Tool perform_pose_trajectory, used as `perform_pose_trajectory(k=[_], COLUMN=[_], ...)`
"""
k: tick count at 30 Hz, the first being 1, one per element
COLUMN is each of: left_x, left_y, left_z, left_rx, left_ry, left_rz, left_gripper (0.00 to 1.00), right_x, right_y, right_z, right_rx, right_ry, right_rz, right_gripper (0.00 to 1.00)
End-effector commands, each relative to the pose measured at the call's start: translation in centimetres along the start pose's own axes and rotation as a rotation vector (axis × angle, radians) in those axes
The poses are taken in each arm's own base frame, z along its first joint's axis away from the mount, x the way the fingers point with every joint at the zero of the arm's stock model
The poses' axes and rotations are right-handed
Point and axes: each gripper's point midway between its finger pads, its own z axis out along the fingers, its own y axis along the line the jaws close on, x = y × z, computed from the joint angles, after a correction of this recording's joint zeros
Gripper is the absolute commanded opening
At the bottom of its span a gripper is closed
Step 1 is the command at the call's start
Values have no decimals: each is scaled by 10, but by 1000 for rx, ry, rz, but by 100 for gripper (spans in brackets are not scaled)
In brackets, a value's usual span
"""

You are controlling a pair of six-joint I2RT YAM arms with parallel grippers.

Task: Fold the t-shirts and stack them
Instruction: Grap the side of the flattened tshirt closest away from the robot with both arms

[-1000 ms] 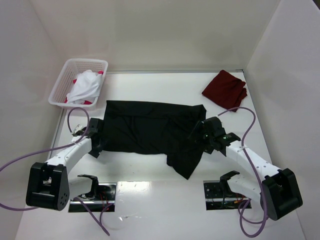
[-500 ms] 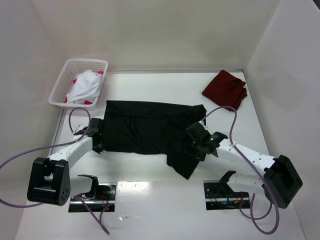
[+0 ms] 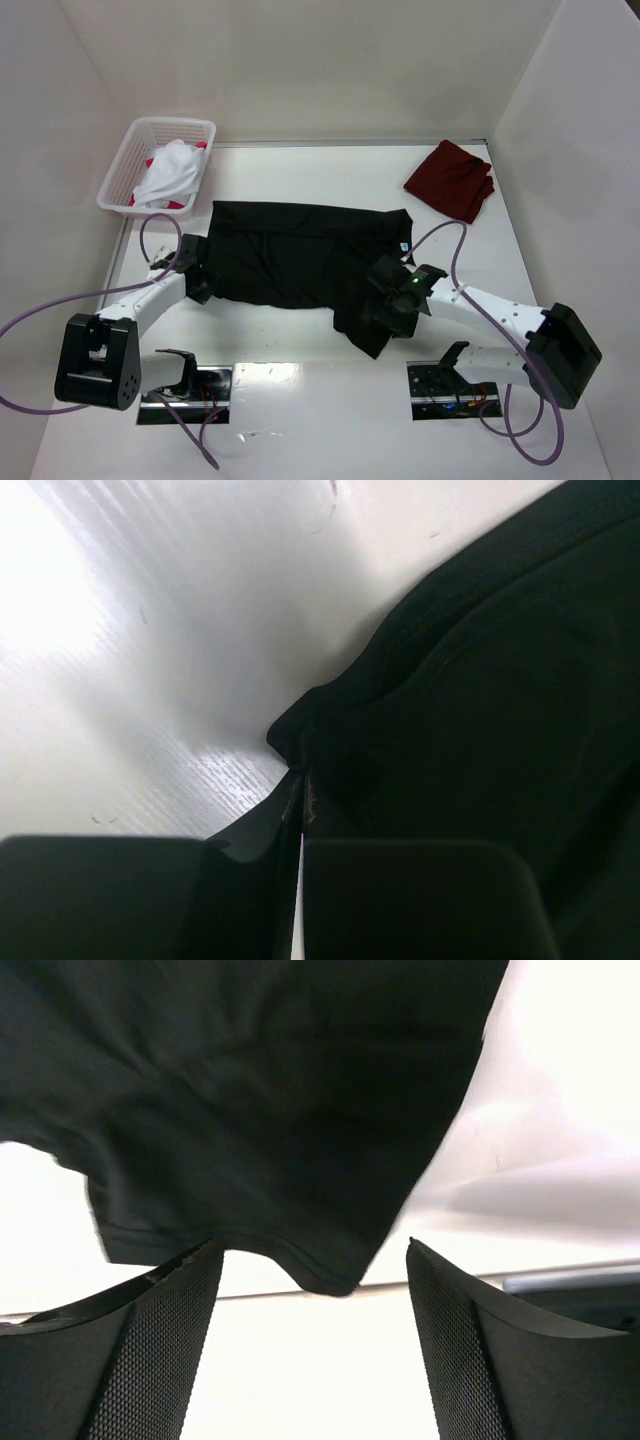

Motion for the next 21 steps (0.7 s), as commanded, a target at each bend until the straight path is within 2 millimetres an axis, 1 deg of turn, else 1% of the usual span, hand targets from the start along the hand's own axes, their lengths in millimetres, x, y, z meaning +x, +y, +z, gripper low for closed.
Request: perform_pose_trajectory(k=[1,2,3,4,6,7,8,10,12,13,15,16,18,19,20,21], left_x=[-12,-12,-12,-13,-12,-10,-12,-15,-13,-15,-15,-15,-17,-17,-17,-17], left_y=[-20,-24,-24,-27,-27,-23,-25,-23,-24,-23,-26,-26,-25,-25,-25,-25], left_z=[-8,-10,-10,-10,-10,-8,-8,-7,-8,-7,-8,-8,-7,-7,-7,-7], left_rx=[69,89,89,99,104,96,106,102,115,111,126,126,122,122,122,122], left_ry=[-15,-14,-14,-18,-2,1,4,0,5,2,7,7,4,4,4,4], left_rz=[1,-4,-4,-6,-4,9,-1,0,7,-1,-2,-2,-1,-1,-1,-1], left_gripper=[0,0,0,0,0,0,0,0,0,0,0,0,0,0,0,0], right_x=[21,32,35,37,36,37,37,35,38,45,47,50,49,52,52,55], right_y=[-1,-1,0,2,6,5,5,4,-6,-6,-5,-8,-4,-5,-2,3], right_z=[1,2,8,10,12,14,15,17,22,24,30,31,33,34,35,37], right_rx=[79,87,95,95,84,98,98,110,132,125,114,123,111,119,106,93], right_ry=[62,73,77,87,84,87,87,77,81,104,110,113,110,114,111,124], right_rz=[24,-6,-7,9,9,21,21,32,39,41,54,54,55,41,54,45], right_gripper=[79,79,76,75,75,75,73,70,67,66,59,59,56,54,52,49])
